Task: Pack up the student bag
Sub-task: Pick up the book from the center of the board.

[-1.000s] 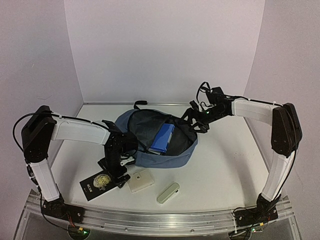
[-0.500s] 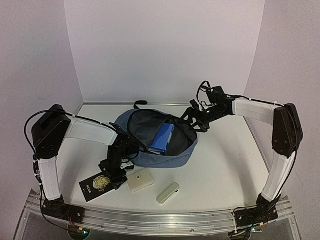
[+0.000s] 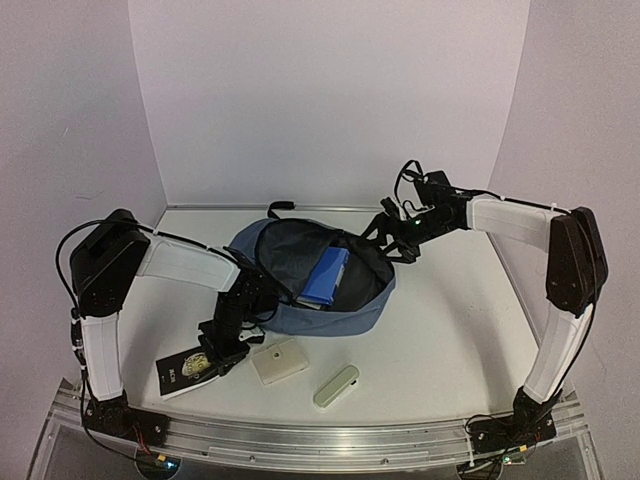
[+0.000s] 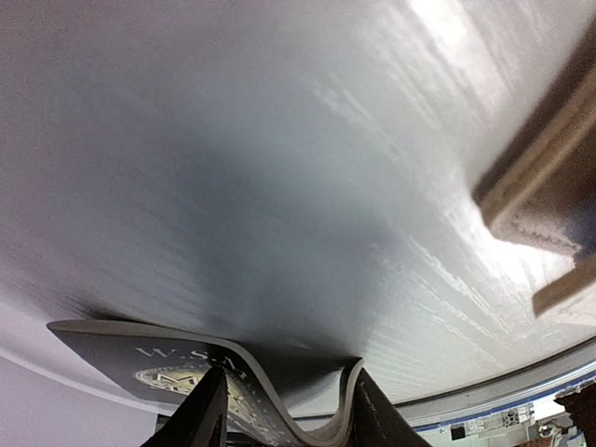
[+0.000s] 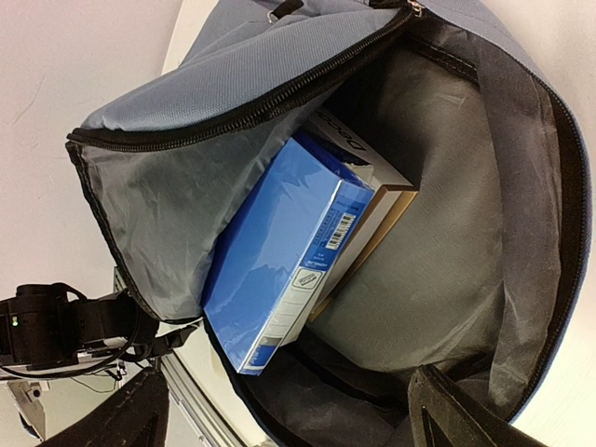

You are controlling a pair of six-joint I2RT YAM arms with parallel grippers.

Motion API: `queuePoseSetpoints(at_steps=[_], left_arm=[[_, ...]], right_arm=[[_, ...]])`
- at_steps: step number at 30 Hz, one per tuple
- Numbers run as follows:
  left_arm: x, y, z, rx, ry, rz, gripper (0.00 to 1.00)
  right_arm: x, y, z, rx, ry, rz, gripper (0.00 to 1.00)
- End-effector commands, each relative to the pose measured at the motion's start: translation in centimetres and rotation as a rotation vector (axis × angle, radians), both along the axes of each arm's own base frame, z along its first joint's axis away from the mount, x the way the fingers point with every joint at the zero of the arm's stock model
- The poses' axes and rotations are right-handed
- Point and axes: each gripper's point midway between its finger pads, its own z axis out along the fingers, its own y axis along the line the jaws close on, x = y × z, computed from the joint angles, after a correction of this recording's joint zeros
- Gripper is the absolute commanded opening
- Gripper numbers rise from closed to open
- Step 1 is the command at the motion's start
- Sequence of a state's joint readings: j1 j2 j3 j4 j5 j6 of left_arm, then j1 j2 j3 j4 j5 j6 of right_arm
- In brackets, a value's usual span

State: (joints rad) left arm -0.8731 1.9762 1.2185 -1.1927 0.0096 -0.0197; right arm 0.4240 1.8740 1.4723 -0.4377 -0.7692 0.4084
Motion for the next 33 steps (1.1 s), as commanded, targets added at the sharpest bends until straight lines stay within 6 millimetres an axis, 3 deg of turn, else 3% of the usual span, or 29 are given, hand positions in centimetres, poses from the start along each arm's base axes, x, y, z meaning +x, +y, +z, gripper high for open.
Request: queuePoseSetpoints(at_steps=[1,4,8,19,27,33], left_arm=[[1.9,-2.1,-2.1,-0.076,-0.064,0.014,0.31],[2.3,-2.6,-0.7,-0.084,-0.079,0.025,0.18],[3.2,-3.2,1.5,-0.071,-0.136,0.013,0.11],[3.1,-6.4,9.9,-0.118,-0.261,-0.032,0.07],[4.5,-11.6,18.4,-0.364,-0.407,-0.091,0.08],[5.4,-15.6,23.7,-0.539,-0.523,-0.171,0.08]], right_arm=[[-0.1,-0.3,2.6,0.018,-0.061,0.003,0.89],[-0.2,-0.2,2.6,0.021,-0.058,0.006,0.89],[-0.3,-0.2,2.8,0.027,-0.064,0.017,0.89],[-1.4,0.1,4.8,0.065,-0.115,0.077,0.89],[-2.6,0.6,6.3,0.126,-0.123,0.136,0.89],[-4.2,1.5,8.2,0.177,-0.126,0.185,0.89]])
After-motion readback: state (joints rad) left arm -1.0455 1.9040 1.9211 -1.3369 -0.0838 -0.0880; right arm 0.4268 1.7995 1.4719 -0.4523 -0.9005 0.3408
